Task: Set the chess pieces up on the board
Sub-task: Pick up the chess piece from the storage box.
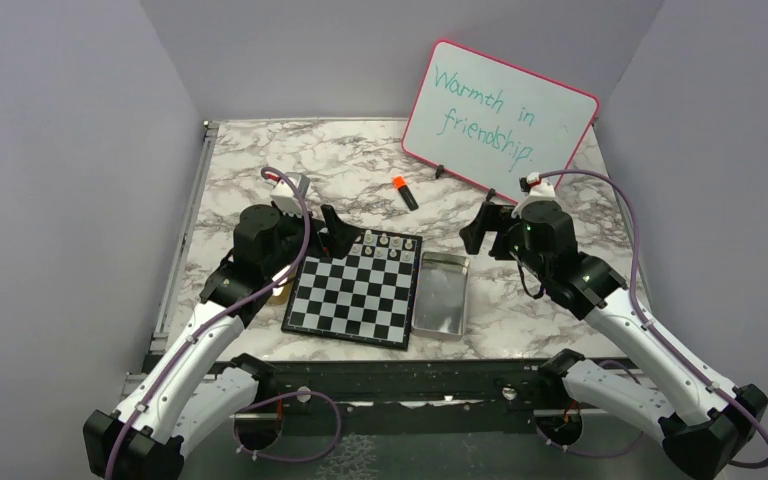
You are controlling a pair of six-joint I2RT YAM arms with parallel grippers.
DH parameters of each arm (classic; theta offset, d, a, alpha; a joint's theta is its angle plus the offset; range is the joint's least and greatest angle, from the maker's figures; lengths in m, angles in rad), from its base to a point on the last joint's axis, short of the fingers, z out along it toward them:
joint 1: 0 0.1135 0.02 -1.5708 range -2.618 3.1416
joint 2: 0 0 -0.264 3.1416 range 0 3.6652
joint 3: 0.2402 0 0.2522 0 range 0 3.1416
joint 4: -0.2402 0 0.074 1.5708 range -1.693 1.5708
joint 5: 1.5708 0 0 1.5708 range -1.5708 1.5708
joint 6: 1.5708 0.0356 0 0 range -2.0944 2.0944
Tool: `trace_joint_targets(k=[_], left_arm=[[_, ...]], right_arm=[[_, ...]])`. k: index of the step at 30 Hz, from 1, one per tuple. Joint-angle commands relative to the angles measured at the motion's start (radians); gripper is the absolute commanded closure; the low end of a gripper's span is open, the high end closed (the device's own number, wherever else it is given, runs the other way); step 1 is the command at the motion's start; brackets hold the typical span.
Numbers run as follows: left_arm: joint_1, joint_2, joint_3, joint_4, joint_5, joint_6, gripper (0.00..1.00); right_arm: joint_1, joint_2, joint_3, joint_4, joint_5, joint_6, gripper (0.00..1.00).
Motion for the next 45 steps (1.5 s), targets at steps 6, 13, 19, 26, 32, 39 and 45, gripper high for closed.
trace_joint_targets(k=[6,13,19,26,32,39,45], left_arm=[[0.006,0.022,0.025,-0.065,-0.067,0.031,0.01],[0.006,0.082,0.067,-0.102,-0.153,0.045,0.01],[0.018,0.174,0.151,-0.187,-0.361,0.097,0.05],[0.172,0.238,0.14,-0.17,-0.435,0.056,0.35],[0.231,0.253,0.053,-0.107,-0.575,-0.049,0.5],[0.284,0.275,-0.005,-0.032,-0.6,-0.079,0.62],[0.337,0.414,0.108,-0.091,-0.592,-0.02,0.62]], right_arm=[[-0.004,-0.001,-0.008,-0.007,0.029,-0.014,0.0],[-0.004,-0.008,-0.03,0.006,0.022,-0.02,0.0],[-0.004,-0.02,-0.02,0.004,-0.002,-0.016,0.0],[-0.004,-0.077,-0.063,0.062,-0.025,-0.029,0.0],[-0.004,-0.082,-0.068,0.059,-0.065,-0.028,0.0],[-0.004,-0.104,-0.096,0.064,-0.051,-0.009,0.0],[-0.004,-0.115,-0.093,0.103,-0.091,-0.009,0.0]])
